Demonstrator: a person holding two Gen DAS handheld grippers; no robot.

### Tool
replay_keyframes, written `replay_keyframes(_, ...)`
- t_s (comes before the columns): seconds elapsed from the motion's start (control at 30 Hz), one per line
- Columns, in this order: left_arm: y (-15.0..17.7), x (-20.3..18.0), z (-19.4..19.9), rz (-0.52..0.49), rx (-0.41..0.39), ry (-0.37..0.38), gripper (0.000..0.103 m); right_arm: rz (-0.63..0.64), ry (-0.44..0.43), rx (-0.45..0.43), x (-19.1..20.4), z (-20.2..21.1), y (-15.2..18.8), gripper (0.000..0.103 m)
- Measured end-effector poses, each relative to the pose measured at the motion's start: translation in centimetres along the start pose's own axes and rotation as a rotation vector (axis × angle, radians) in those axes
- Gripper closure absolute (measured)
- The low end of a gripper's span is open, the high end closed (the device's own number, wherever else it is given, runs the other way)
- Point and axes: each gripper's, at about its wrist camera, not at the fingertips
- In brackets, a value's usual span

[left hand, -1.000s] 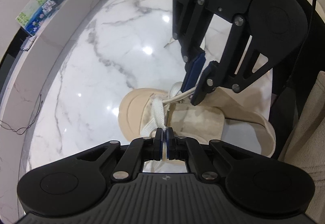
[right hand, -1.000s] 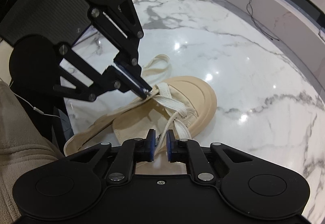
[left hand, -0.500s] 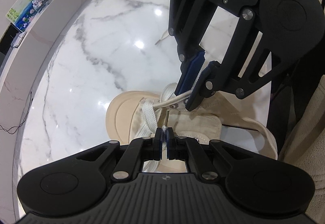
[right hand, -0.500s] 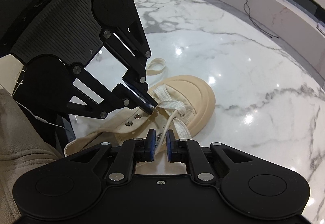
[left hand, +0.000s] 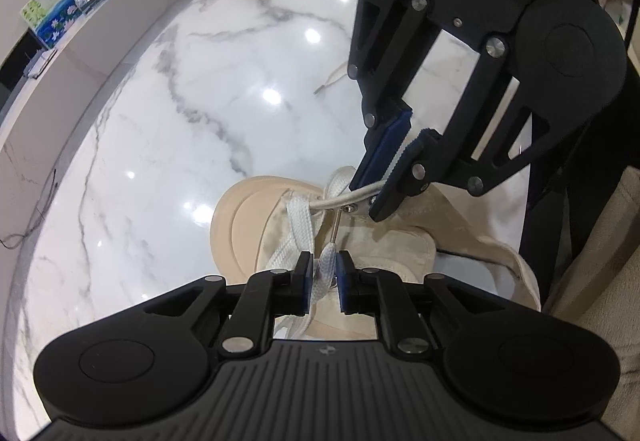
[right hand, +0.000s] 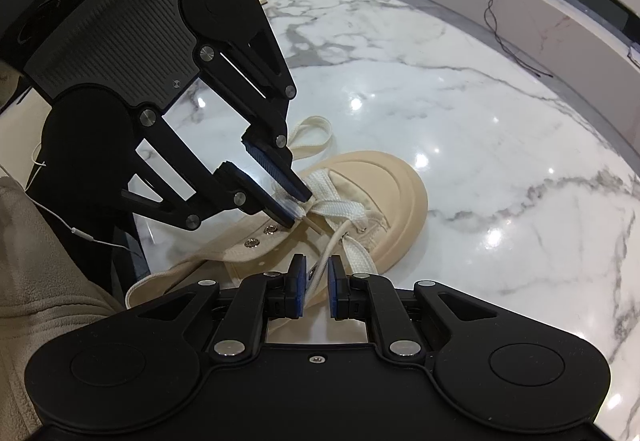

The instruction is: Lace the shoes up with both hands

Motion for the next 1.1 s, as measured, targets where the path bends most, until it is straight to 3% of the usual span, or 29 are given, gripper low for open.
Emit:
replay_keyframes(0.13, -0.3, 0.3, 0.2, 0.027, 0.011, 0.046, 0.101, -0.01, -0.003, 0.001, -0.1, 0.1, 0.0, 0.094)
replay_keyframes(0.53, -1.8, 0.3, -2.2, -0.029, 0.119, 0.063, 0.101, -0.035, -0.004, -0.004, -0.3, 0.2, 0.2, 0.094)
replay_keyframes(0.97, -1.9, 0.7, -2.2, -0.013, 0.119, 0.041, 0.101, -0.021, -0.003, -0.006, -0.5, -0.1, 0.5, 0.094)
replay_keyframes(1.1, -2.0, 0.7, -2.1, -0.005, 0.122, 0.039, 0.101, -0.063, 0.022, -0.009, 1.9, -1.2, -0.5, 0.094)
Point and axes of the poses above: each gripper's, at about its wrist camera, not at the fingertips, and z roughly against the way its jaws point, x to its left, y to its underside, and after that the axes turned 2 degrees about -z, right-handed
